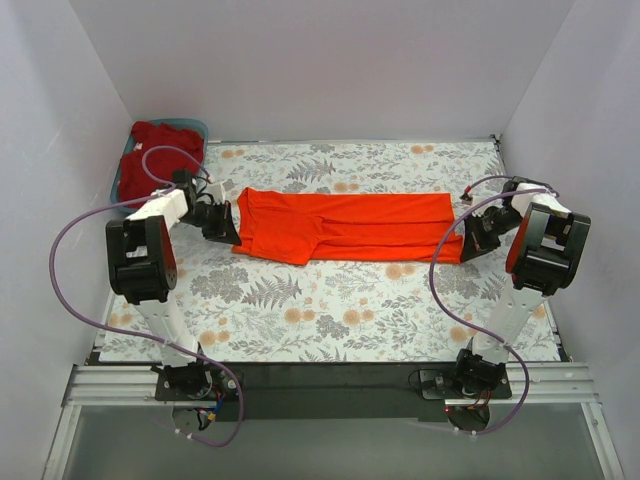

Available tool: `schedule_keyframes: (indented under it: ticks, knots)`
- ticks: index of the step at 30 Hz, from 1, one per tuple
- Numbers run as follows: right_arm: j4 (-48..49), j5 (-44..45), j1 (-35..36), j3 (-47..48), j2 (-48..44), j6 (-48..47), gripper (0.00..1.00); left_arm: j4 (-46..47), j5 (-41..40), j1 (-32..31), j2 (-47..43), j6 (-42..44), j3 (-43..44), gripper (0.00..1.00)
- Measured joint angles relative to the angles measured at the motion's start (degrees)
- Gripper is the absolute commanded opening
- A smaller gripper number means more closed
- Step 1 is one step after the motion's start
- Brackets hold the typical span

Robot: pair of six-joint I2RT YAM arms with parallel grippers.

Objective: Fold and stack the t-shirts
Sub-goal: Fold the tshirt

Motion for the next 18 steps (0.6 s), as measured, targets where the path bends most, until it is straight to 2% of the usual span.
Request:
schedule_keyframes:
  ticks: [8, 15, 16, 17, 18]
  knots:
    - [-1.1, 4.6, 0.2, 0.5, -0.2, -5.0, 0.01, -4.4, -1.5, 3.1, -0.1, 2.8, 3.4, 0.00]
    - [-1.8, 6.5, 0.4, -3.1, -0.4, -7.5, 0.01, -5.2, -2.9, 3.0, -0.9, 4.5, -2.1, 0.00]
    - [-1.8, 6.5, 0.4, -3.4, -0.7, -7.7, 0.10, -5.2, -3.2, 3.0, -0.9, 4.6, -3.0, 0.00]
    - [-1.7, 6.4, 0.4, -3.8, -0.9, -7.8, 0.21, -5.1, -3.5, 3.0, -0.9, 4.7, -3.8, 0.14]
    - [-1.8, 6.5, 0.5, -4.1, -1.2, -7.9, 0.38, -5.2, -3.8, 3.0, -0.9, 5.0, -4.5, 0.21]
